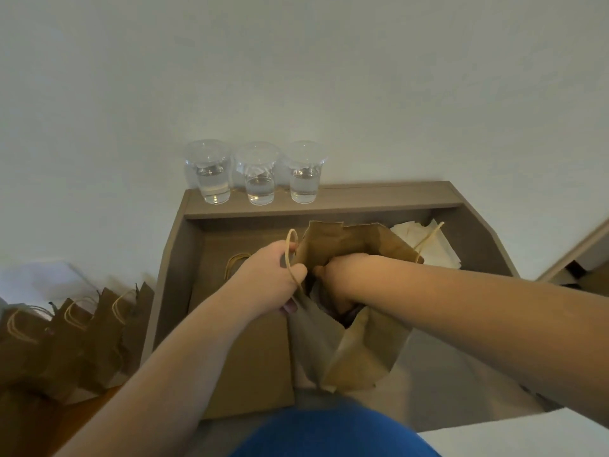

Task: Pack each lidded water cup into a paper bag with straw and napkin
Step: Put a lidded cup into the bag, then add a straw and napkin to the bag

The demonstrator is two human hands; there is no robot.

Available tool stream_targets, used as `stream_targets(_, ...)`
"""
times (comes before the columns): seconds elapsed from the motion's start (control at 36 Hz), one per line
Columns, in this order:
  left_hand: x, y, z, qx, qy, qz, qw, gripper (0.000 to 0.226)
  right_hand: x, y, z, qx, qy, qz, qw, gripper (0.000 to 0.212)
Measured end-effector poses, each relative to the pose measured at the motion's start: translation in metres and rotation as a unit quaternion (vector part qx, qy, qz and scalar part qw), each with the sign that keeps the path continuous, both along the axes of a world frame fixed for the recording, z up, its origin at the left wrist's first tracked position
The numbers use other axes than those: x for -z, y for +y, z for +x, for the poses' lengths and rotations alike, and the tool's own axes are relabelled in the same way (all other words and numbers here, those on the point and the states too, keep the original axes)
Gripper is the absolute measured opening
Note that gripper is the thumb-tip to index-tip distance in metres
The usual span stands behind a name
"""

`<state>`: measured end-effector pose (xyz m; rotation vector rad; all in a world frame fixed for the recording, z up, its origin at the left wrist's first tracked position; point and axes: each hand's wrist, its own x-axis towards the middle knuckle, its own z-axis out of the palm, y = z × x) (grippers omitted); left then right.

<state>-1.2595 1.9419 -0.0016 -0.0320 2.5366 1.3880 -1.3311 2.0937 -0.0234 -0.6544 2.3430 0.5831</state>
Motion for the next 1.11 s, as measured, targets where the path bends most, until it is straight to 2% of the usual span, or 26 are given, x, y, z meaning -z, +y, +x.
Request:
stream_targets(0.11, 0.0, 0.0, -0.001, -0.018, 0.003, 0.035, 0.999, 0.031, -0.046, 0.01, 0.012, 0.043, -0.019, -0.112, 0.993, 0.061)
stream_targets(0.17, 0.0, 0.0, -0.001, -0.026, 0.01, 0.039, 0.999, 0.028, -0.082, 0.022, 0.015, 0.007, 0.009, -0.157, 0.987, 0.053)
stream_targets(0.22, 0.001, -0.001, -0.001, -0.033, 0.021, 0.034, 0.999, 0.03, -0.122, 0.041, 0.017, -0.001, 0.008, -0.251, 0.968, 0.042)
stream_targets(0.25, 0.001, 0.0, -0.002, -0.037, 0.026, 0.026, 0.999, 0.033, -0.142, 0.053, 0.019, 0.017, -0.005, -0.327, 0.945, 0.035)
stream_targets(0.31, 0.001, 0.001, -0.002, -0.043, 0.037, 0.012, 0.998, 0.038, -0.172, 0.082, 0.023, 0.075, -0.007, -0.49, 0.868, 0.025)
stream_targets(0.36, 0.001, 0.004, -0.002, -0.049, 0.05, 0.013, 0.997, 0.041, -0.183, 0.118, 0.025, 0.142, 0.05, -0.648, 0.747, 0.024)
stream_targets(0.39, 0.0, 0.005, -0.002, -0.048, 0.058, 0.013, 0.997, 0.042, -0.177, 0.136, 0.022, 0.181, 0.087, -0.69, 0.696, 0.024)
stream_targets(0.42, 0.0, 0.007, -0.002, -0.045, 0.066, 0.014, 0.997, 0.042, -0.164, 0.152, 0.017, 0.224, 0.134, -0.686, 0.679, 0.024)
stream_targets(0.44, 0.0, 0.009, -0.001, -0.042, 0.072, 0.016, 0.996, 0.042, -0.142, 0.166, 0.009, 0.27, 0.185, -0.642, 0.693, 0.025)
stream_targets(0.47, 0.0, 0.011, 0.0, -0.04, 0.078, 0.02, 0.996, 0.043, -0.114, 0.178, -0.001, 0.312, 0.218, -0.569, 0.728, 0.025)
stream_targets(0.53, 0.001, 0.014, 0.001, -0.043, 0.093, 0.02, 0.995, 0.045, -0.048, 0.2, -0.011, 0.38, 0.209, -0.41, 0.802, 0.019)
stream_targets(0.58, 0.001, 0.016, 0.001, -0.045, 0.109, 0.015, 0.993, 0.046, 0.014, 0.216, -0.008, 0.406, 0.179, -0.3, 0.844, 0.017)
stream_targets(0.67, 0.003, 0.018, 0.002, -0.039, 0.127, 0.015, 0.991, 0.045, 0.079, 0.237, -0.002, 0.439, 0.173, -0.24, 0.848, 0.023)
stream_targets(0.75, 0.004, 0.018, 0.002, -0.028, 0.122, 0.03, 0.992, 0.045, 0.108, 0.246, -0.002, 0.459, 0.164, -0.202, 0.849, 0.025)
stream_targets(0.83, 0.004, 0.016, 0.001, -0.027, 0.117, 0.028, 0.992, 0.046, 0.119, 0.246, -0.003, 0.465, 0.167, -0.172, 0.852, 0.027)
stream_targets(1.03, 0.006, 0.014, -0.004, -0.013, 0.118, 0.012, 0.993, 0.052, 0.127, 0.251, -0.013, 0.48, 0.174, -0.145, 0.847, 0.01)
stream_targets(1.11, 0.006, 0.016, -0.004, -0.015, 0.12, 0.014, 0.993, 0.052, 0.117, 0.25, -0.011, 0.452, 0.149, -0.149, 0.867, 0.01)
